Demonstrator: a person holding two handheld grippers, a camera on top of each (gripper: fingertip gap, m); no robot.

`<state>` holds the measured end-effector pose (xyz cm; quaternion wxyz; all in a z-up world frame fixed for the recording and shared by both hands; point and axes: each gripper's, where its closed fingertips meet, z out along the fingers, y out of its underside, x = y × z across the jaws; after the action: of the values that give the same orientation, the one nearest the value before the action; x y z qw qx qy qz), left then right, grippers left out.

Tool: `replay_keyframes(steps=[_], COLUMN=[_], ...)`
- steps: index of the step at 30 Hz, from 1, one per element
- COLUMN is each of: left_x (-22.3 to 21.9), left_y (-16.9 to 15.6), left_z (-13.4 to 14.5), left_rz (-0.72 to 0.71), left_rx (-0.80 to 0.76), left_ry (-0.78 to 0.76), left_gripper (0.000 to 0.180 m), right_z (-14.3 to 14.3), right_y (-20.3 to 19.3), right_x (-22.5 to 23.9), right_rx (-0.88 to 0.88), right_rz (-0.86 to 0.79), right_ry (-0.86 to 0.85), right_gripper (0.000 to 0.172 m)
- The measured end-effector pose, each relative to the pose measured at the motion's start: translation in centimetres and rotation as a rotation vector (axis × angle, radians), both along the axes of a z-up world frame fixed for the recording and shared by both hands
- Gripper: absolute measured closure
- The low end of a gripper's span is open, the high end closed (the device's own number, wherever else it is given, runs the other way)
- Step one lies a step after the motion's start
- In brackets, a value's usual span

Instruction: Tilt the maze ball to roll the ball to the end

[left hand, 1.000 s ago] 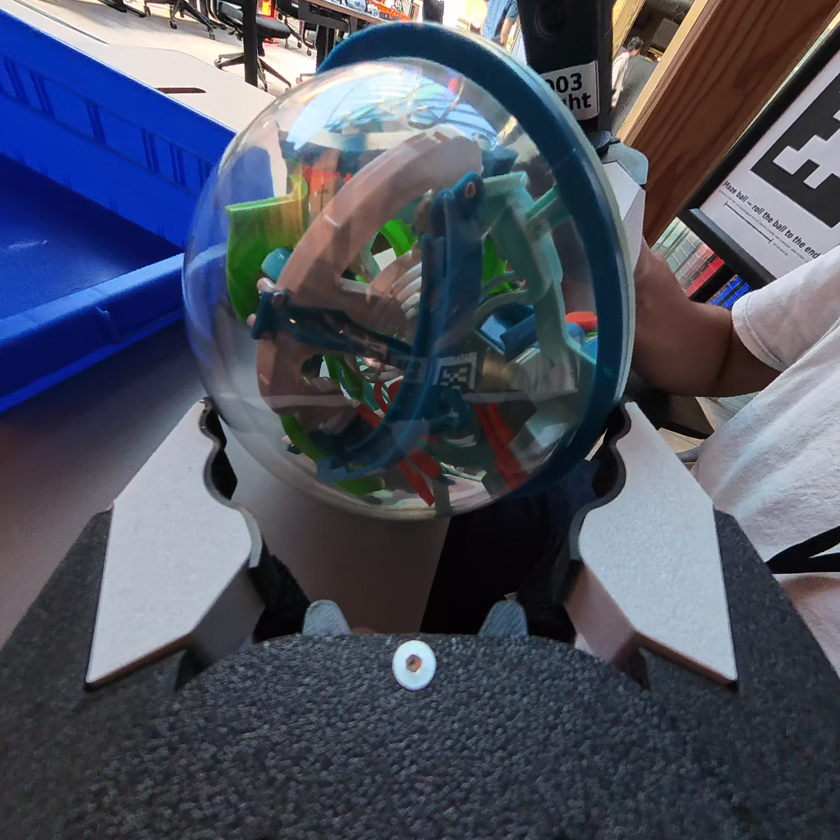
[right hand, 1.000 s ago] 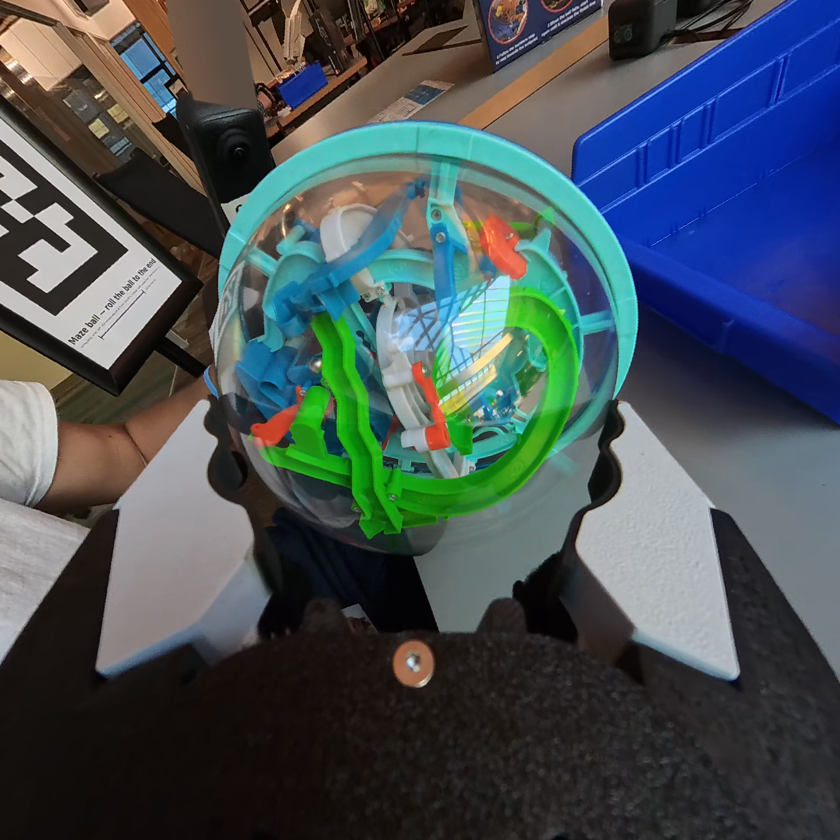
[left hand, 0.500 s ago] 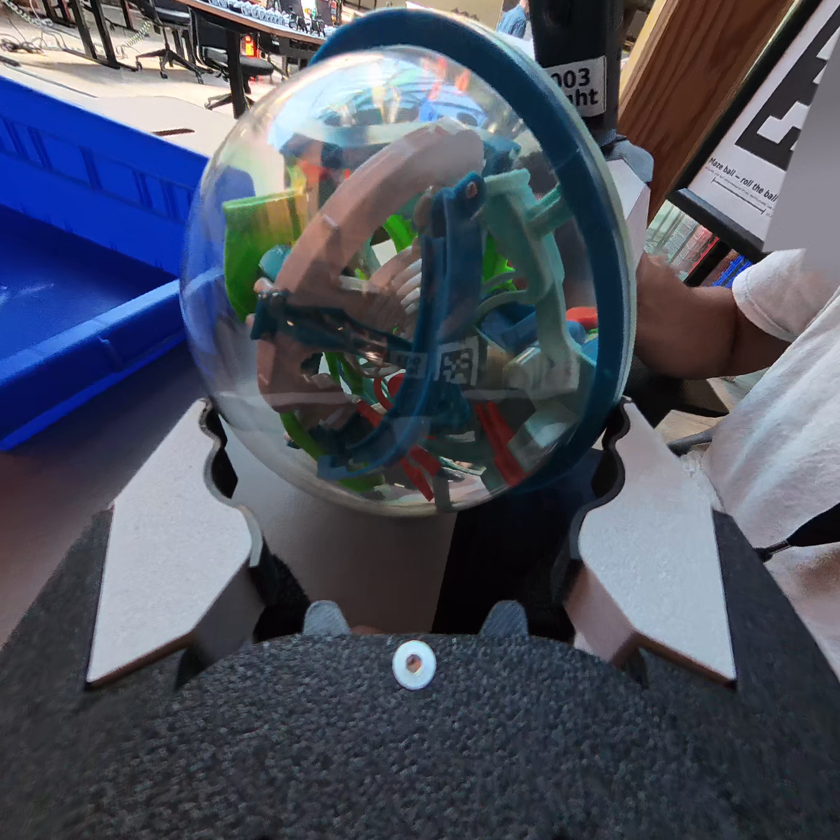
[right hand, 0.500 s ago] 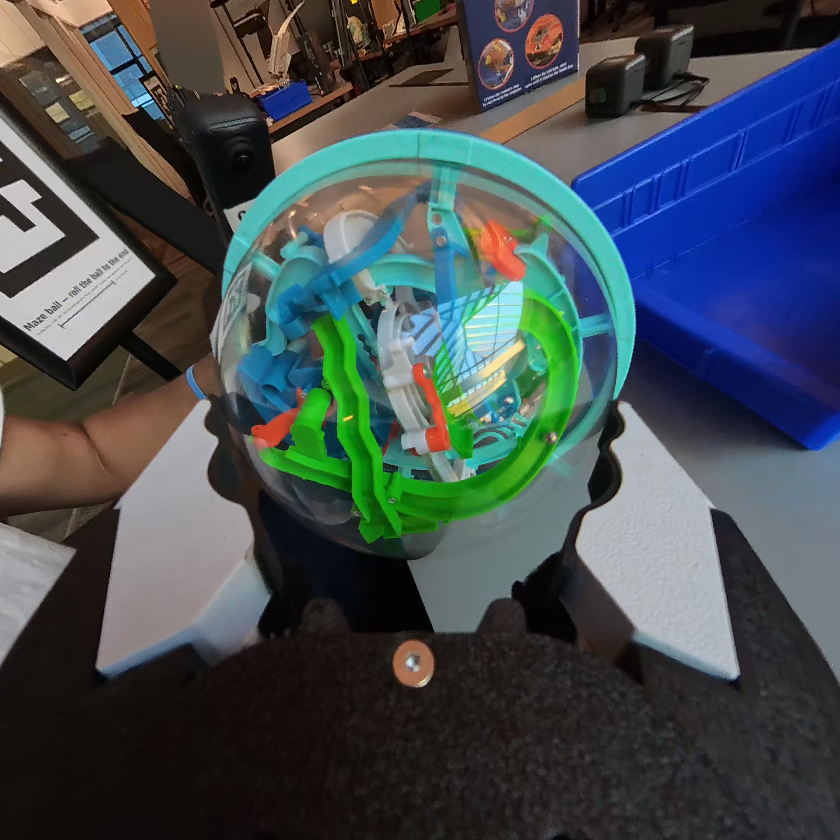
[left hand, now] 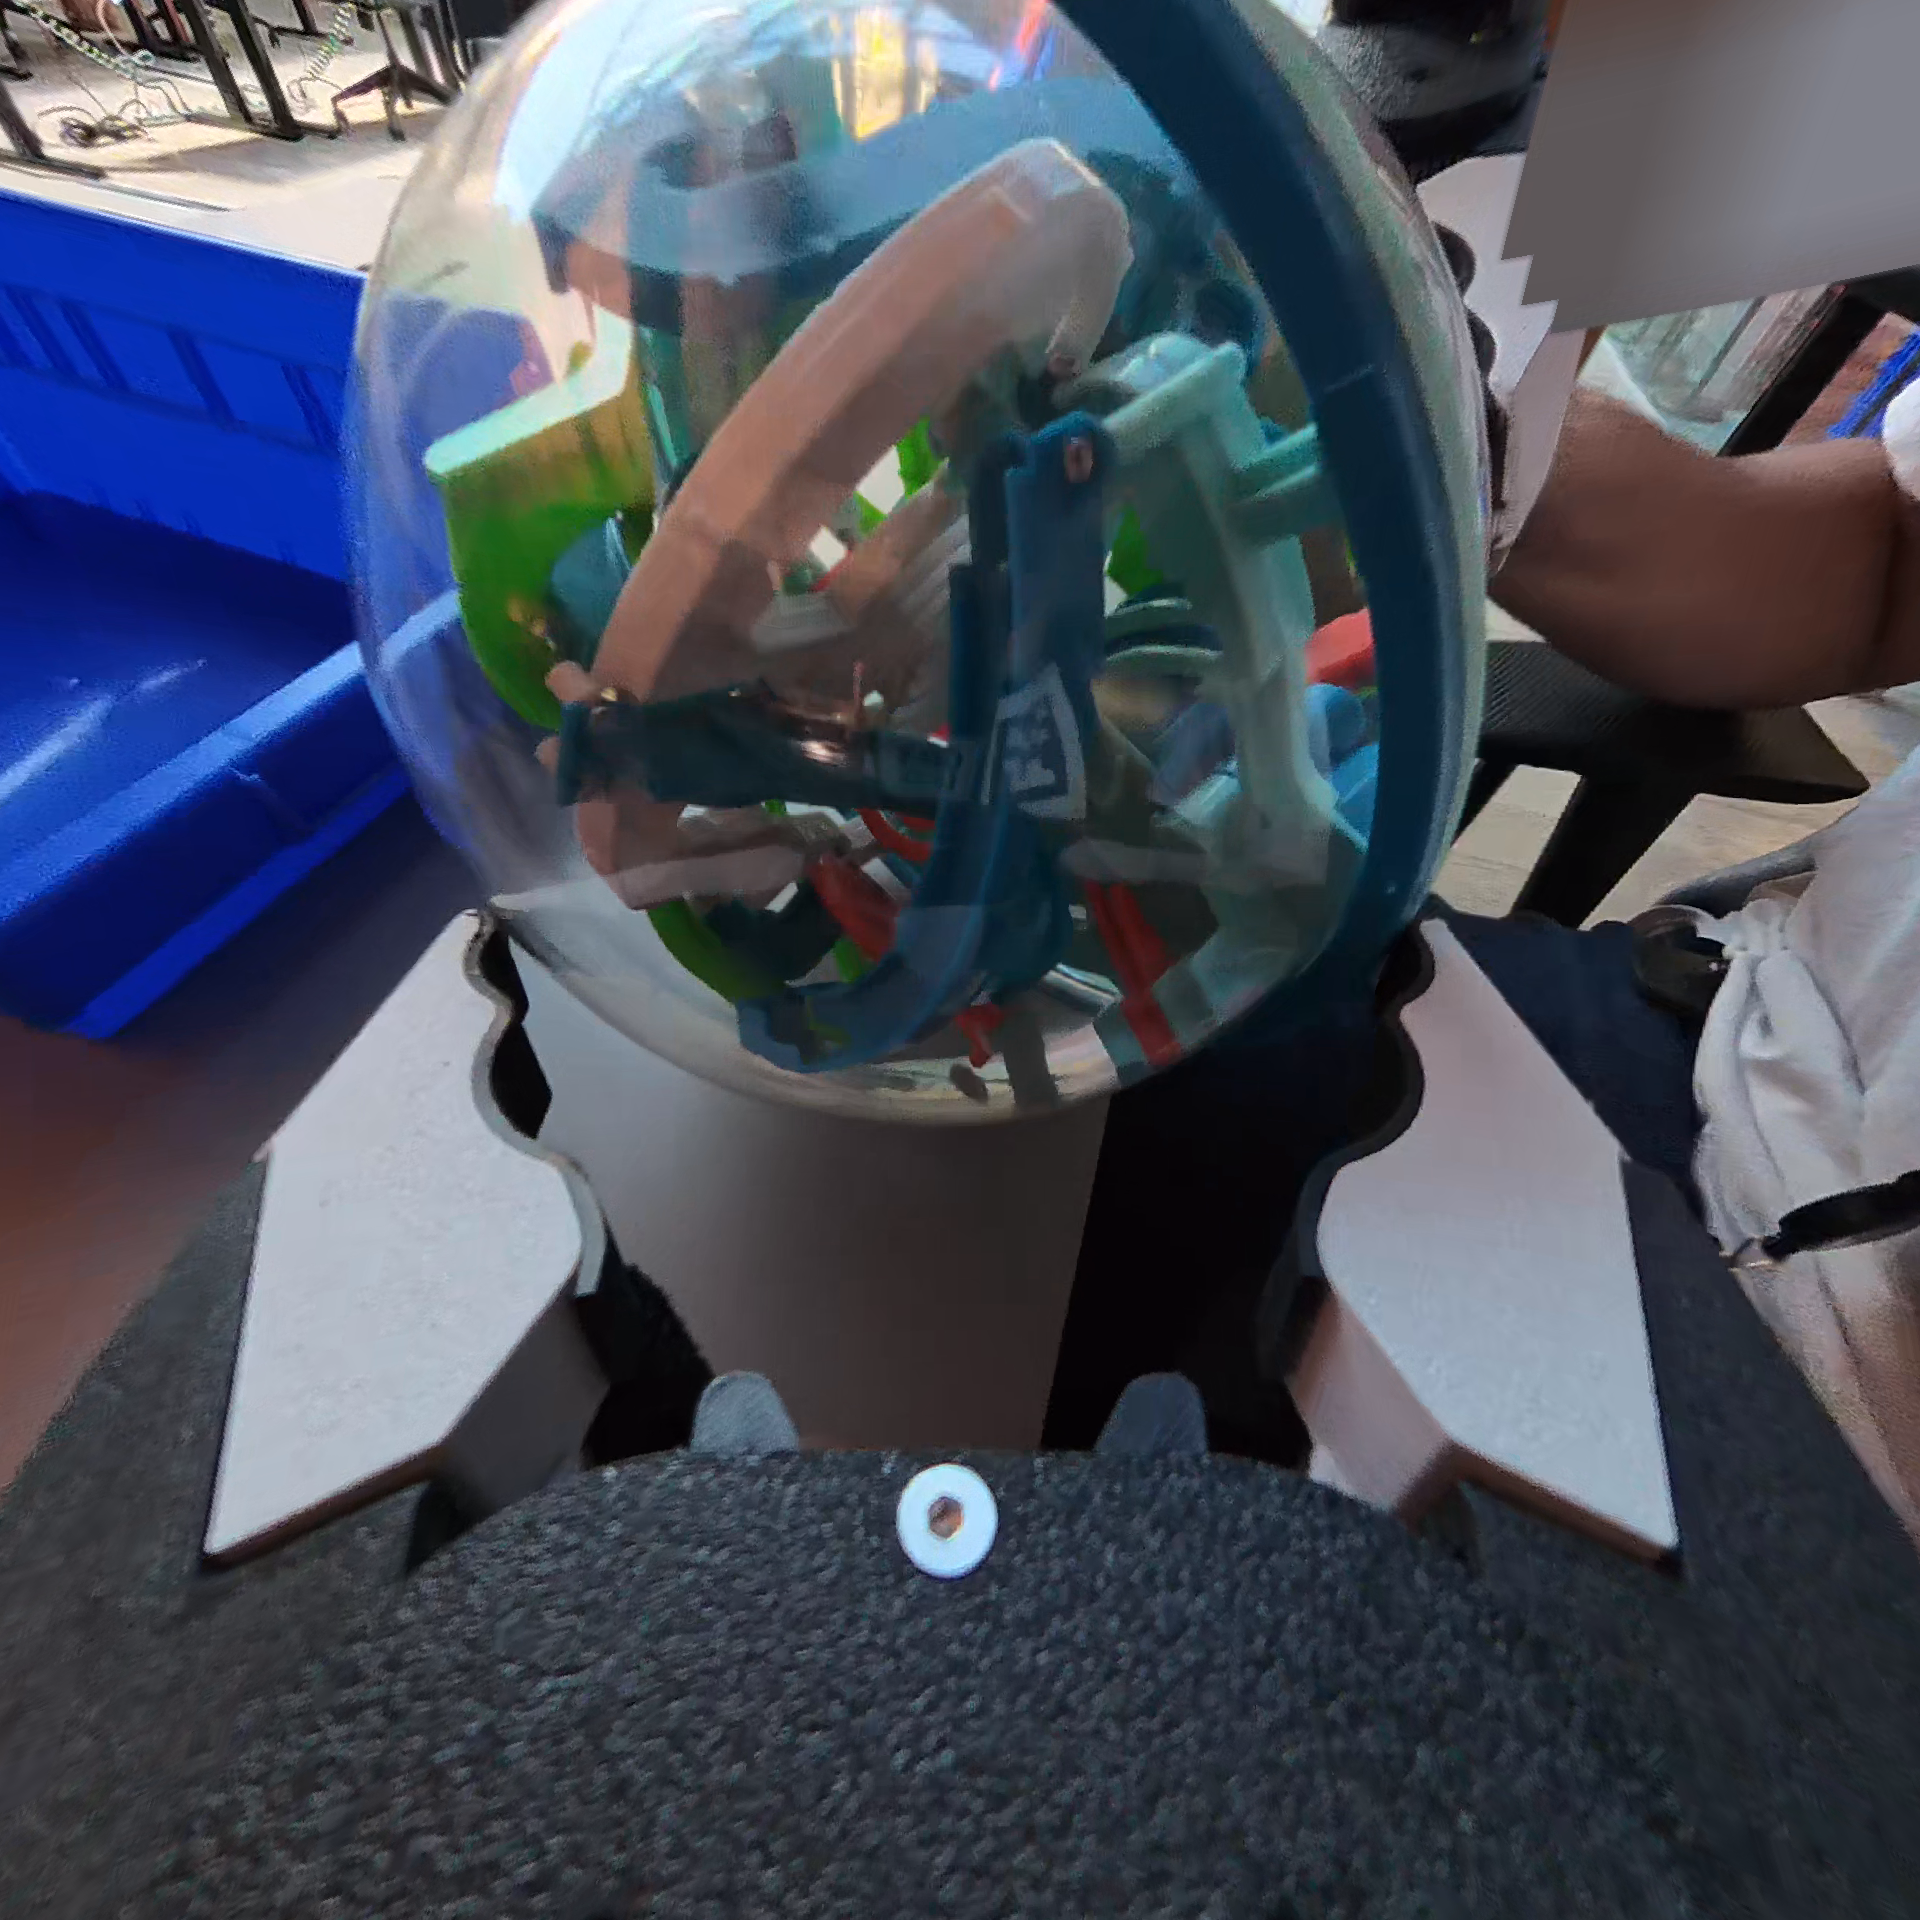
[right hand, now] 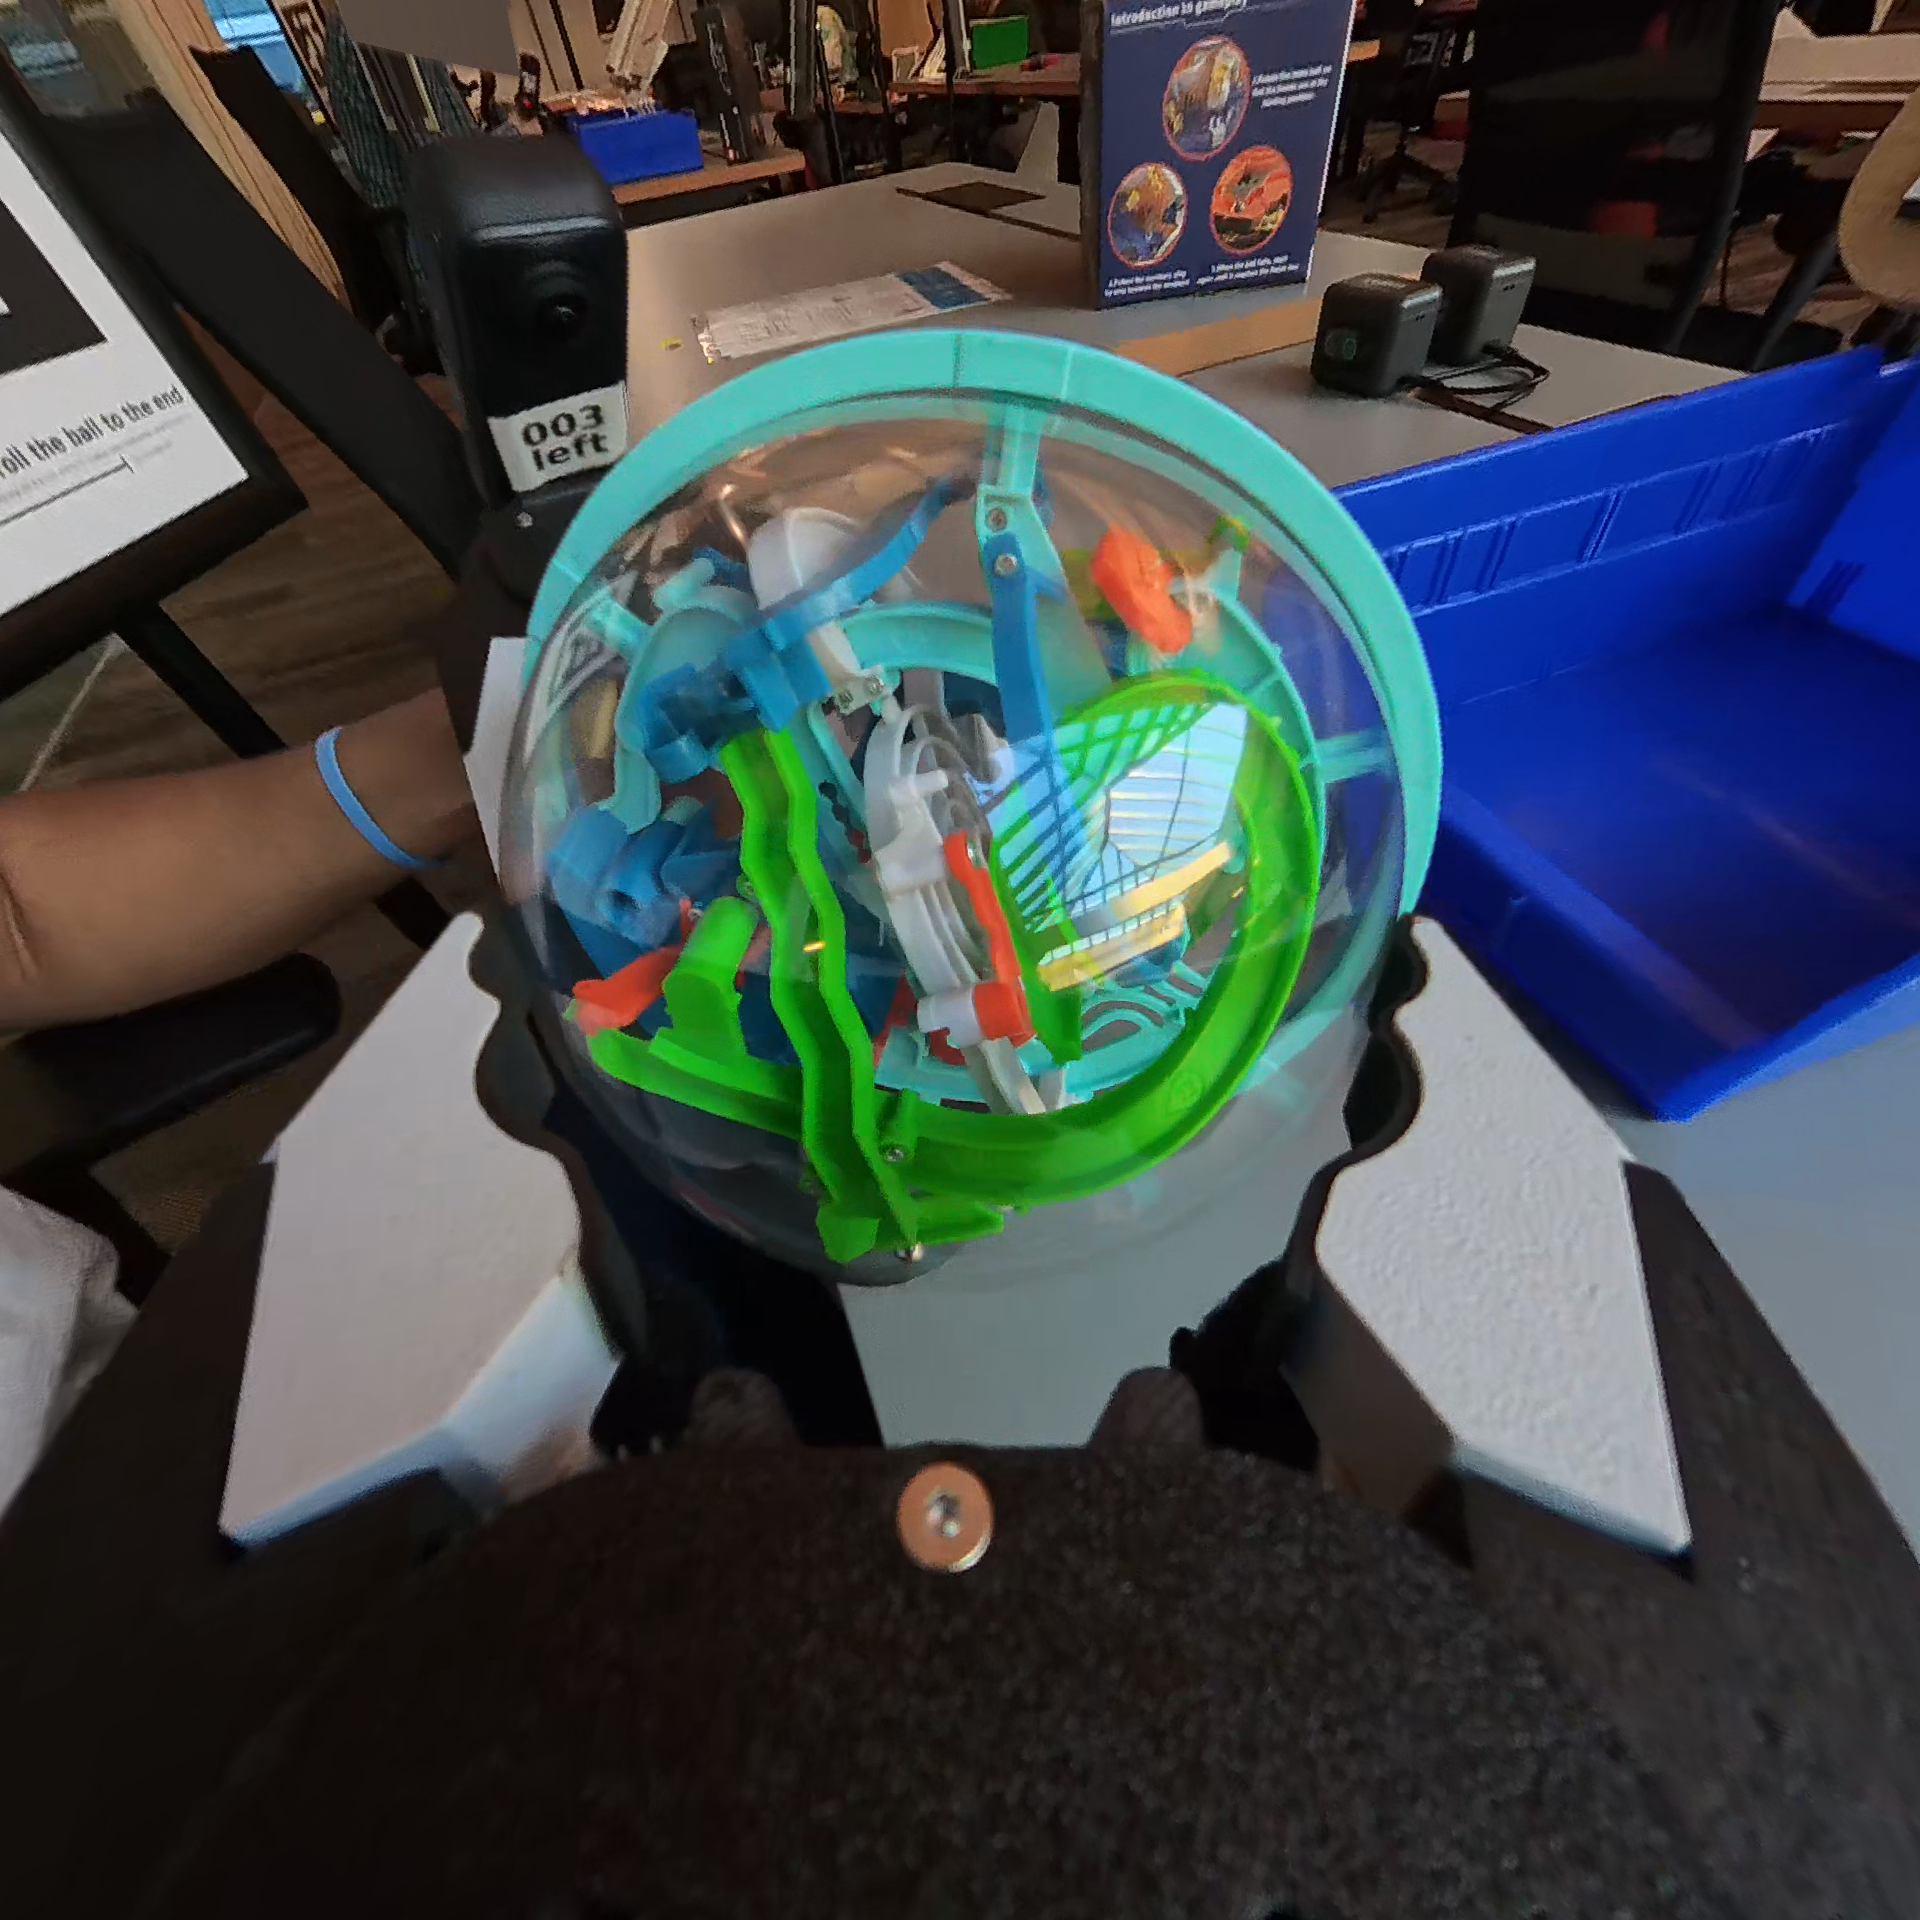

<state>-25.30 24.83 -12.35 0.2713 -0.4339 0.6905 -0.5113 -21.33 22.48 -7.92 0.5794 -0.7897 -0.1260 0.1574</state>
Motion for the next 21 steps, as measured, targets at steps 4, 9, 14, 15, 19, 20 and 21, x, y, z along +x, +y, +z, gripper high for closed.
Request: replay_keyframes(steps=[4, 9, 14, 15, 19, 20, 21], left_x=[0.3, 0.5, 1.1, 1.3, 1.8, 1.9, 2.0], left_y=[-0.1, -1.0, -3.5, -3.6, -3.5, -3.5, -3.5], left_z=[0.0, 1.6, 1.9, 1.9, 1.7, 1.6, 1.5], left_rz=[0.040, 0.086, 0.176, 0.212, 0.297, 0.302, 0.305], left_rx=[0.112, 0.181, 0.454, 0.496, 0.650, 0.647, 0.639], left_ry=[-0.012, -0.091, -0.149, -0.140, -0.149, -0.151, -0.152], left_gripper=[0.025, 0.026, 0.029, 0.031, 0.034, 0.033, 0.033], right_z=[-0.3, -1.0, 0.4, 0.3, -0.1, -0.1, 0.0], right_y=[-0.4, -1.3, -2.5, -2.6, -2.9, -3.0, -3.0], right_x=[0.4, 0.8, 2.3, 2.6, 3.1, 3.1, 3.2], right_rx=[0.010, -0.113, -0.206, -0.204, -0.263, -0.269, -0.269], right_rz=[0.047, 0.087, 0.114, 0.114, 0.073, 0.068, 0.056], right_ry=[-0.074, 0.031, 0.443, 0.450, 0.475, 0.466, 0.470], right_gripper=[0.018, 0.018, 0.018, 0.018, 0.018, 0.018, 0.018])
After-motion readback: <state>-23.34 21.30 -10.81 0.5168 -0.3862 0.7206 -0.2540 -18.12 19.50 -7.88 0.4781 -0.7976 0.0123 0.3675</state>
